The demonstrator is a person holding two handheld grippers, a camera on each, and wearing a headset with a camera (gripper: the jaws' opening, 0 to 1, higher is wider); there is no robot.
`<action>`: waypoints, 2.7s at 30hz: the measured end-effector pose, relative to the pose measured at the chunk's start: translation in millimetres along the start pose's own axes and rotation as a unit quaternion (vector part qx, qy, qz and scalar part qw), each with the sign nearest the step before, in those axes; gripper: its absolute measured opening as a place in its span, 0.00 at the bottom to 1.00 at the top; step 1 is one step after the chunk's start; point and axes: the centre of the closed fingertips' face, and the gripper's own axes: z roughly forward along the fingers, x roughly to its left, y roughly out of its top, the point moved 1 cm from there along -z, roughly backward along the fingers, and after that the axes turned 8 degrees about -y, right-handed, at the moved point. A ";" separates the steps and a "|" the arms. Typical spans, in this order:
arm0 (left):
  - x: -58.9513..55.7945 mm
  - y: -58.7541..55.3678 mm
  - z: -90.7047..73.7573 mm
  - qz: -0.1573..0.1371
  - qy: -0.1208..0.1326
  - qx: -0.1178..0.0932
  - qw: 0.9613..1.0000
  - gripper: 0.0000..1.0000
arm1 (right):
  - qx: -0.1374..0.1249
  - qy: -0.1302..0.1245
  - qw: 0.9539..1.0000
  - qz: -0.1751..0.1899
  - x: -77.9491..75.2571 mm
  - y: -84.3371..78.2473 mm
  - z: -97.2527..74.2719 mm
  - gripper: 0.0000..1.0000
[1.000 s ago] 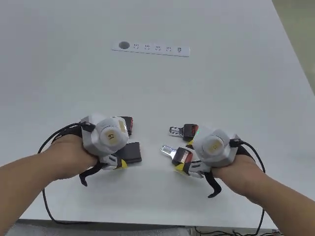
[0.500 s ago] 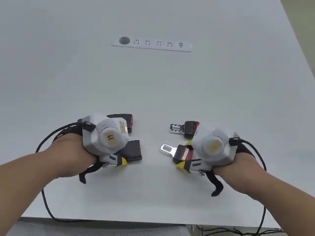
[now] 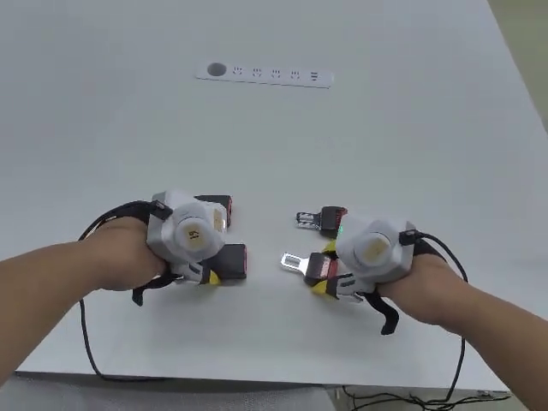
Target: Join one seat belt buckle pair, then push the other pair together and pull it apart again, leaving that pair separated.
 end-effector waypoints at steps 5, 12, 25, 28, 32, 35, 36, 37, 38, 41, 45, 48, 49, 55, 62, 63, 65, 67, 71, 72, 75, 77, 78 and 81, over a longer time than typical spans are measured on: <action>-2.6 0.0 -0.1 0.028 -0.017 0.011 0.999 0.35 | 0.007 0.011 1.000 -0.014 1.3 -5.0 -2.7 0.33; -9.2 -5.9 -0.8 0.041 -0.027 0.031 0.998 0.35 | 0.006 0.042 0.998 -0.035 6.0 -5.6 -2.2 0.33; -10.1 -6.5 -1.6 0.014 -0.026 0.021 0.999 0.34 | 0.006 0.046 0.998 -0.053 12.8 2.6 0.3 0.33; -10.4 -6.7 -2.0 0.011 -0.024 0.017 0.999 0.34 | 0.001 0.048 0.997 -0.056 19.8 11.9 3.9 0.33; -11.3 -5.5 -2.9 0.008 -0.023 0.018 1.000 0.34 | -0.005 0.049 0.997 -0.056 25.2 23.8 9.1 0.33; -11.6 -5.3 -3.2 0.007 -0.022 0.019 1.000 0.34 | -0.007 0.049 0.997 -0.056 30.6 31.7 15.1 0.33; -11.7 -5.2 -3.4 0.007 -0.022 0.018 1.000 0.34 | -0.007 0.049 0.997 -0.057 31.6 33.2 16.7 0.33; -11.8 -5.2 -3.5 0.006 -0.022 0.017 1.000 0.34 | -0.005 0.047 0.997 -0.059 33.1 35.3 19.5 0.33; -11.8 -5.3 -3.5 0.006 -0.021 0.017 1.000 0.35 | -0.007 0.045 0.997 -0.062 33.3 37.6 20.3 0.33; -11.6 -5.6 -3.4 0.004 -0.021 0.018 1.000 0.35 | -0.004 0.043 0.997 -0.061 32.8 42.5 23.9 0.33; -10.4 -7.5 -2.4 0.002 -0.020 0.020 1.000 0.35 | -0.001 0.042 0.997 -0.065 34.4 46.7 26.2 0.33; -9.4 -8.7 -1.8 -0.001 -0.019 0.018 1.000 0.35 | 0.000 0.043 0.997 -0.068 35.0 50.7 28.1 0.33; -9.1 -9.2 -1.7 -0.002 -0.019 0.017 1.000 0.35 | 0.000 0.044 0.997 -0.069 35.1 51.9 29.8 0.33; -11.2 -7.8 -1.4 -0.002 -0.020 0.014 1.000 0.35 | -0.011 0.048 0.996 -0.075 35.4 59.5 31.7 0.33; -11.5 -6.7 -2.3 0.005 -0.025 0.002 1.000 0.34 | -0.017 0.049 0.996 -0.071 32.5 63.8 38.7 0.33; -11.9 -6.0 -2.6 0.007 -0.026 0.002 1.000 0.34 | -0.017 0.049 0.996 -0.071 34.2 63.4 37.9 0.32; -11.4 -5.7 -2.3 0.011 -0.029 0.003 1.000 0.34 | -0.017 0.049 0.996 -0.071 34.1 63.6 38.7 0.32; -10.9 -5.8 -1.8 0.014 -0.031 0.004 0.999 0.34 | -0.016 0.051 0.996 -0.070 34.0 63.5 39.2 0.32; -9.3 -7.8 -0.9 0.015 -0.031 -0.006 0.999 0.33 | -0.014 0.053 0.996 -0.075 35.6 67.4 41.3 0.31; -9.0 -8.1 -0.6 0.014 -0.030 -0.008 0.999 0.33 | -0.015 0.053 0.996 -0.075 35.9 68.4 41.8 0.31; -8.5 -7.8 -0.8 0.008 -0.026 -0.014 1.000 0.33 | -0.018 0.053 0.996 -0.074 36.6 73.3 44.6 0.31; -8.6 -7.4 -1.2 0.008 -0.025 -0.014 1.000 0.33 | -0.021 0.053 0.996 -0.071 38.0 76.5 46.3 0.31; -9.2 -6.6 -1.8 0.008 -0.026 -0.013 1.000 0.33 | -0.023 0.052 0.996 -0.070 38.6 78.7 47.5 0.31; -9.6 -6.1 -2.3 0.011 -0.027 -0.011 1.000 0.33 | -0.024 0.052 0.996 -0.070 38.6 81.2 49.2 0.31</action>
